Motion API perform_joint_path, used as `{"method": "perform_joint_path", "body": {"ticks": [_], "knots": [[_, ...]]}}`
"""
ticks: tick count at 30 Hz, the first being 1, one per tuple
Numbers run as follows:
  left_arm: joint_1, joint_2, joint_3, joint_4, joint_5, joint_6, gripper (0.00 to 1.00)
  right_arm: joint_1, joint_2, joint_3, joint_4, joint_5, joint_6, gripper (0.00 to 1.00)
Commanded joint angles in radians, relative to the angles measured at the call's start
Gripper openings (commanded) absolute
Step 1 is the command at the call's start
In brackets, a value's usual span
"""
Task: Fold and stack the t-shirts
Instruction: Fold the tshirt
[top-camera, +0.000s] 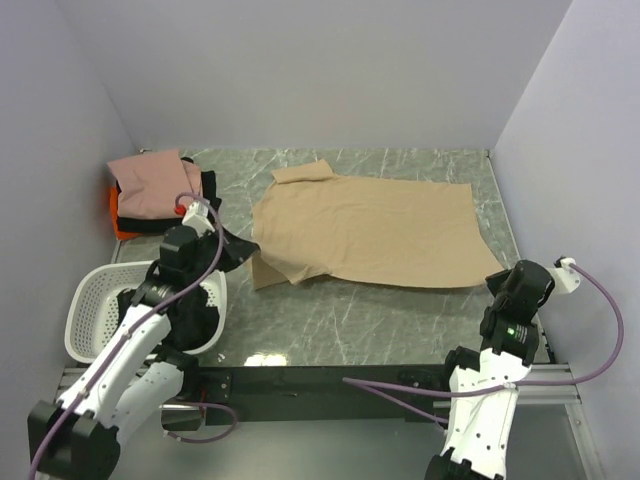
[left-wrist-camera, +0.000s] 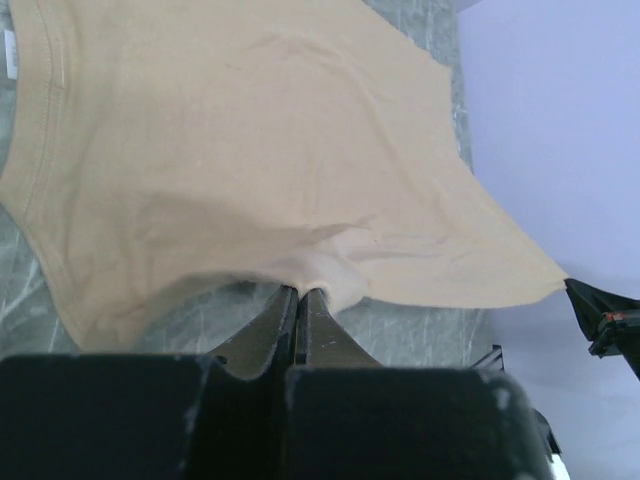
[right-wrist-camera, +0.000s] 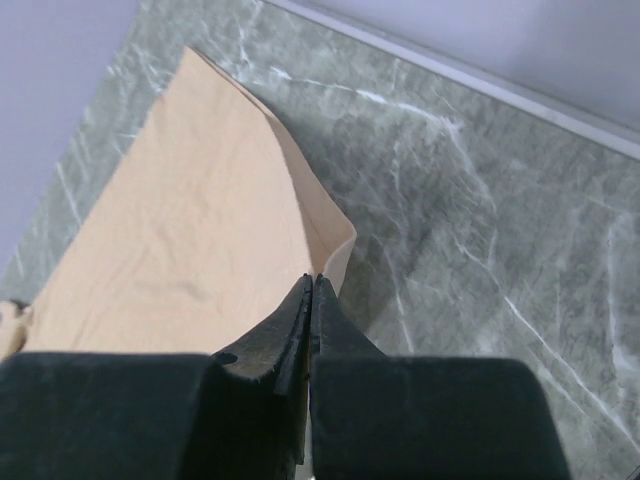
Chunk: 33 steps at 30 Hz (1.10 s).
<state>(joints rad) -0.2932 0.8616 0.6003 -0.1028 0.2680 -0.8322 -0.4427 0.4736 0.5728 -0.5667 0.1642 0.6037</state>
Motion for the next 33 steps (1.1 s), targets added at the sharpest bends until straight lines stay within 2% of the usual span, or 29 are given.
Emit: {"method": "perform_joint_path", "body": {"ticks": [1,8,12,19,26,33], "knots": [[0.000,-0.087,-0.026,-0.098,-0.010,-0.028,0.01,0.002,-0.029,0.065,-0.015,0.015,-0.027,0.00],[-0.001,-0.165,-0.037,-0.167,0.013,-0.031,0.01,0.002,-0.050,0.111,-0.033,0.061,-0.053,0.00],[-0.001,-0.122,-0.050,-0.105,0.039,-0.045,0.01,0.002,0.000,0.099,0.017,0.066,-0.064,0.00],[-0.001,0.130,0.027,0.060,0.030,-0.030,0.01,0.002,0.200,0.072,0.148,-0.018,-0.091,0.00],[-0.001,0.434,0.220,0.095,0.025,0.047,0.01,0.004,0.456,0.108,0.257,-0.081,-0.111,0.00],[-0.001,0.652,0.389,0.095,0.033,0.094,0.01,0.022,0.577,0.137,0.321,-0.094,-0.085,0.00]]}}
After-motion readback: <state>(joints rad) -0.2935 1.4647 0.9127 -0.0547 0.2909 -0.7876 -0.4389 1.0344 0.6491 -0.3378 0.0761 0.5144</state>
